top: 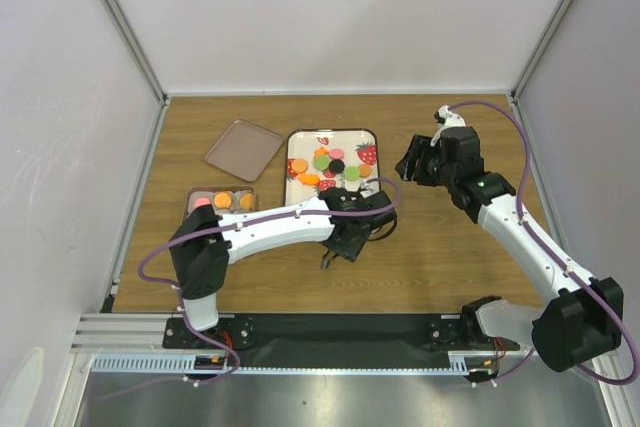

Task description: Pack the cookies

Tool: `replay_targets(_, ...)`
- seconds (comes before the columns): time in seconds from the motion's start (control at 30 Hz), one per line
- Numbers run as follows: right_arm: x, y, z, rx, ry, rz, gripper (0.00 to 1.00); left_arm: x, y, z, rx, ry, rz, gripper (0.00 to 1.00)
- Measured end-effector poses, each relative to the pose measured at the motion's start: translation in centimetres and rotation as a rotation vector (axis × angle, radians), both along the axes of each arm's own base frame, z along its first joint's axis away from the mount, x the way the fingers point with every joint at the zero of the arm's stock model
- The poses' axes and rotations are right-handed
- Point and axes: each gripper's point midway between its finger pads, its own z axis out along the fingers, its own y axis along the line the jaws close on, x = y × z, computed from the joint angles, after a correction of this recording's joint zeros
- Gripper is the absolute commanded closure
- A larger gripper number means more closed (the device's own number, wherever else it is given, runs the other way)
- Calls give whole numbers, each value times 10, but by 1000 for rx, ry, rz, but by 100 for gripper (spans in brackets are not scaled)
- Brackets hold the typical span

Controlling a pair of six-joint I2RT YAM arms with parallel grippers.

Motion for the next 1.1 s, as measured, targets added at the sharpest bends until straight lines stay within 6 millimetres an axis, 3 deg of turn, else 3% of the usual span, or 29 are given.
replay_targets(0.5, 0, 0, 0, 0, 0, 0, 41, -5, -1, -13, 43, 14, -34, 51)
replay_targets(1.1, 0, 0, 0, 0, 0, 0, 41, -7, 6, -15, 81, 21, -43, 59)
